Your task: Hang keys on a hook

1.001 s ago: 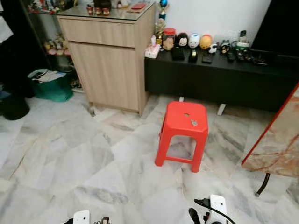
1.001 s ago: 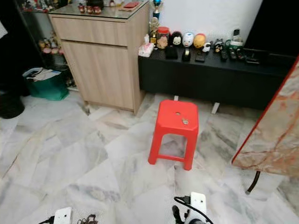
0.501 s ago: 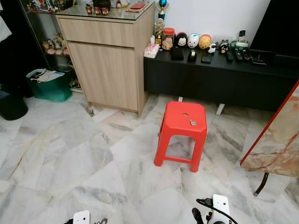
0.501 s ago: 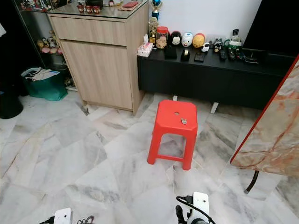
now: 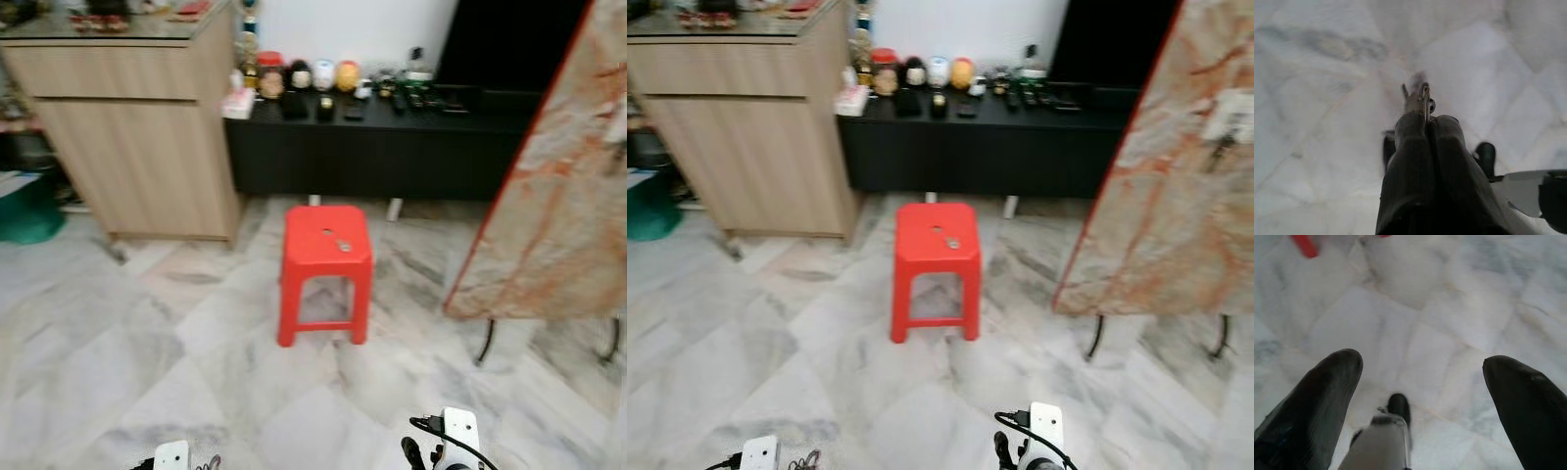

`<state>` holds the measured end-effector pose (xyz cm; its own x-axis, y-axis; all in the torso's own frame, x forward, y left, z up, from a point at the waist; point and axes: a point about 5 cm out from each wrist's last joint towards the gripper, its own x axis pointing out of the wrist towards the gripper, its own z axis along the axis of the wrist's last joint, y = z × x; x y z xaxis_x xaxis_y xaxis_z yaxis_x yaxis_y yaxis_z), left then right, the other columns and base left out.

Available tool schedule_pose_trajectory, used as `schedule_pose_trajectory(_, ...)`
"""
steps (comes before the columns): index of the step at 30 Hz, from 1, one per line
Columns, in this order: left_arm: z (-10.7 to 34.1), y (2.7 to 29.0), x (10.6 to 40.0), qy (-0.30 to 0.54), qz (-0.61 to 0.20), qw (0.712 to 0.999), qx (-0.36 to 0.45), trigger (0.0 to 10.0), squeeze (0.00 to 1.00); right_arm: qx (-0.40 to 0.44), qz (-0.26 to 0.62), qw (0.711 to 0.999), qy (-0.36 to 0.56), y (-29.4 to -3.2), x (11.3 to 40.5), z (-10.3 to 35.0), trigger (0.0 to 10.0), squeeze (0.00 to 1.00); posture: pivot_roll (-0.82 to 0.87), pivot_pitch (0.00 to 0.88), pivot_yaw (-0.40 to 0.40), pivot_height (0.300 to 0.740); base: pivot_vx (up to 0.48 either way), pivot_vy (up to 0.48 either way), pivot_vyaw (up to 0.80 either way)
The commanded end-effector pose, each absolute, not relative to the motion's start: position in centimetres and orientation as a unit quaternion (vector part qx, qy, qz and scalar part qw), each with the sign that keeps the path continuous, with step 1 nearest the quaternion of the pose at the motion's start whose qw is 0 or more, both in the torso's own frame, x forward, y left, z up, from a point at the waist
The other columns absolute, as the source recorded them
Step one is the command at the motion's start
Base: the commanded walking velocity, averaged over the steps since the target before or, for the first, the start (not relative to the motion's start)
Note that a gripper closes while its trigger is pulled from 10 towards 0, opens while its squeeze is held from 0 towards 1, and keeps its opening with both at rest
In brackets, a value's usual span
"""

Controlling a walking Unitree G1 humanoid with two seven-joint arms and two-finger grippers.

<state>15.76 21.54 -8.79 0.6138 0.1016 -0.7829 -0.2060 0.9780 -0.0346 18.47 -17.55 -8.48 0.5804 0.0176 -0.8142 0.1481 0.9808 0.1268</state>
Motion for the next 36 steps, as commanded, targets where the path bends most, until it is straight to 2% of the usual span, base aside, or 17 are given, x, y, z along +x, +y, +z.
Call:
schedule_pose_trajectory(1,-8.95,21.28,15.53,0.437,0.083,0.894,-0.061,10.0,0.00,0.086,-0.043,0.886,0.453,-17.98,18.63,-8.35,10.0,0.00,0.04,0.000,-0.043,0.740,0.000,-0.480,0.00)
schedule_pose_trajectory(5,-8.95,21.27,15.54,0.437,0.084,0.894,-0.062,10.0,0.00,0.081,-0.043,0.886,0.455,-18.01,18.62,-8.36,10.0,0.00,0.04,0.000,-0.044,0.740,0.000,-0.480,0.00)
schedule_pose_trajectory(9,-8.97,21.29,15.50,0.438,0.087,0.893,-0.061,10.0,0.00,0.079,-0.046,0.884,0.458,-18.05,18.54,-8.41,10.0,0.00,0.04,0.000,-0.044,0.740,0.000,-0.062,-0.27)
schedule_pose_trajectory(22,-8.96,21.25,15.55,0.439,0.083,0.893,-0.054,10.0,0.00,0.080,-0.046,0.883,0.459,-18.08,18.50,-8.44,10.0,0.00,0.04,0.000,-0.046,0.740,0.000,0.000,-0.77)
schedule_pose_trajectory(30,-8.99,21.22,15.53,0.441,0.084,0.892,-0.055,10.0,0.00,0.079,-0.048,0.883,0.460,-18.14,18.49,-8.44,10.0,0.00,0.04,0.000,-0.050,0.740,0.000,-0.435,-0.77)
schedule_pose_trajectory(36,-9.00,21.22,15.51,0.441,0.085,0.892,-0.058,10.0,0.00,0.077,-0.048,0.883,0.460,-18.13,18.49,-8.44,10.0,0.00,0.04,0.000,-0.048,0.740,0.000,0.000,-0.77)
